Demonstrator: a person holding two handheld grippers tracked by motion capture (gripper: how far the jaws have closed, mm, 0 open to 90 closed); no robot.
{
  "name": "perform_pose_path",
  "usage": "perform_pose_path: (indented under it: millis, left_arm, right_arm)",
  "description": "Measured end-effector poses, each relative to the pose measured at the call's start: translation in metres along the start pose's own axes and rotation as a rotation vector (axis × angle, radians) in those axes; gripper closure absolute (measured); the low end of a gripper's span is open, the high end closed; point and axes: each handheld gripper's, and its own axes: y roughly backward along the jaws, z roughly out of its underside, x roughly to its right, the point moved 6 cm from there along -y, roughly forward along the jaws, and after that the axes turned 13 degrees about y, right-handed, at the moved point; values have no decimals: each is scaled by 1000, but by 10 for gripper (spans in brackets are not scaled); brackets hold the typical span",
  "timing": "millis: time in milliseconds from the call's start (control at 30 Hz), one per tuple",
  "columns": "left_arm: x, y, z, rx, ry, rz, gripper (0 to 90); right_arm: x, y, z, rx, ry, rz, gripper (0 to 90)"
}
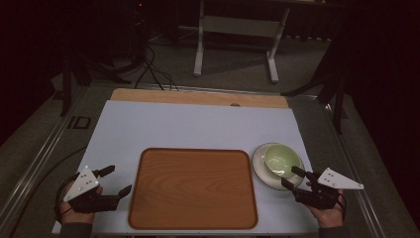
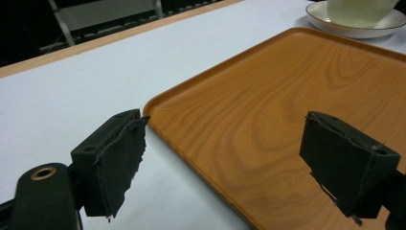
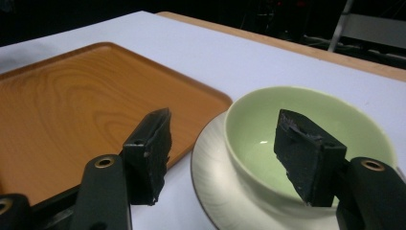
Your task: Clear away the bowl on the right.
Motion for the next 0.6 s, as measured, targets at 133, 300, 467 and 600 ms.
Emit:
perform_pose_path:
  millis: [133, 300, 467, 600]
  left_arm:
    - [-2, 1, 0, 1, 4, -5, 154]
    - [-5, 2, 0, 9, 11, -14, 154]
    - [-8, 3, 1, 11, 18, -20, 154]
    - [-9, 3, 1, 14, 21, -24, 154]
  right_arm:
    - [6, 0, -4, 0, 0, 14, 363]
    - [14, -1, -7, 1, -1, 35, 362]
    - [21, -3, -9, -2, -5, 56, 365]
    - [27, -5, -10, -6, -7, 69, 366]
